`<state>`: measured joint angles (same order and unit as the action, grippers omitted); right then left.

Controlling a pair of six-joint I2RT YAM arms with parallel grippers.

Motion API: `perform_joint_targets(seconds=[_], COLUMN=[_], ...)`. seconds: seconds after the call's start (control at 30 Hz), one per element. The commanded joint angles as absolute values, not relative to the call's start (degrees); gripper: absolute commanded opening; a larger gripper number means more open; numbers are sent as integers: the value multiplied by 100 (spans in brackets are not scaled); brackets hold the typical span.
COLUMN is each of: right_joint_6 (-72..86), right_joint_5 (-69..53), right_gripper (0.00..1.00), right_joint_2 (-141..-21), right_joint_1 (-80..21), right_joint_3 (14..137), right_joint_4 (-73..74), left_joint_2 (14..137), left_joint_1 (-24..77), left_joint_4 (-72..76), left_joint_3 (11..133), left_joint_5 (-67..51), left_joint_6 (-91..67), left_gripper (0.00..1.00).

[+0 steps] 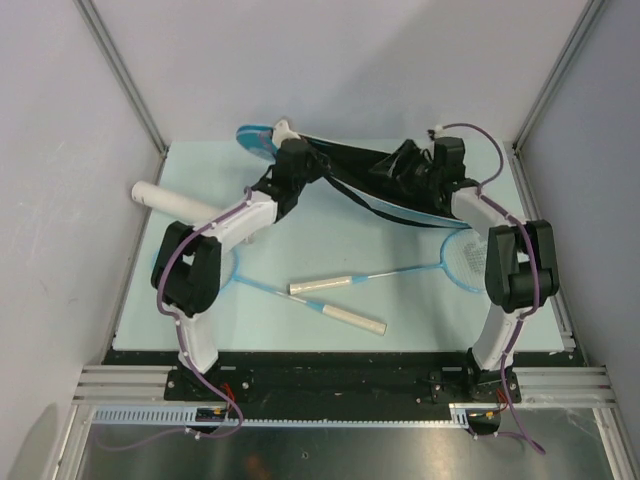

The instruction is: Pack up the badminton gear

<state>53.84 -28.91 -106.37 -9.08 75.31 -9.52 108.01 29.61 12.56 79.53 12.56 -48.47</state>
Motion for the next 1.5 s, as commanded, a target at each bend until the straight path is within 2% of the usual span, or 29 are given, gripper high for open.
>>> perform_joint_targets(seconds=[0.0, 0.1, 0.2, 0.23, 0.43, 0.6, 0.7, 0.87, 1.13, 1.17, 1.27, 1.3, 1.33, 1.37, 1.47], right_joint_6=[2253, 1540, 655, 363, -1131, -1968, -2337, -3057, -3287, -3278, -3007, -2884, -2570, -2384, -1471], right_joint_5=[-4095, -4105, -3290, -2643, -355, 657, 668, 642, 71, -121, -395, -535, -588, -598, -624], right_gripper=[79, 84, 87, 88, 89, 88, 87, 87, 81, 79, 46, 11, 0, 0, 0], right_joint_2=[-9933, -9423, -8993, -8956, -9297, -9799, -9896, -10370, -11003, -11074, -11328, -11399, -11469, -11487, -11356], right_joint_1=[-1335, -1467, -1792, -1932, -2636, -2847, -2839, -2787, -2523, -2514, -2461, -2461, -2461, -2470, -2566], right_joint_3=[7998, 8243, 8779, 8928, 9710, 9774, 9537, 9676, 10185, 10265, 10660, 10800, 11028, 11109, 11364], right_joint_4=[1149, 1976, 2784, 3125, 3358, 2972, 2279, 2162, 2144, 2179, 2284, 2459, 2504, 2505, 2584], left_joint_2=[10766, 10819, 10898, 10907, 10934, 10846, 10819, 10819, 10828, 10837, 10881, 10890, 10907, 10933, 11056], left_joint_1=[2944, 2936, 2909, 2918, 2918, 2918, 2918, 2918, 2900, 2883, 2857, 2839, 2813, 2760, 2672], left_joint_4=[-253, -508, -860, -887, -967, -1011, -1020, -1020, -1011, -1002, -993, -1002, -976, -949, -870], left_joint_3=[9078, 9289, 9562, 9597, 9703, 9703, 9694, 9668, 9729, 9747, 9800, 9809, 9826, 9852, 9870], left_joint_5=[923, 1028, 1081, 1064, 1002, 1037, 985, 870, 555, 519, 387, 352, 282, 81, -516], left_joint_6=[-4500, -4456, -4465, -4474, -4500, -4421, -4351, -4254, -3920, -3903, -3911, -3955, -3990, -4016, -4280], left_gripper=[0, 0, 0, 0, 0, 0, 0, 0, 0, 0, 0, 0, 0, 0, 15])
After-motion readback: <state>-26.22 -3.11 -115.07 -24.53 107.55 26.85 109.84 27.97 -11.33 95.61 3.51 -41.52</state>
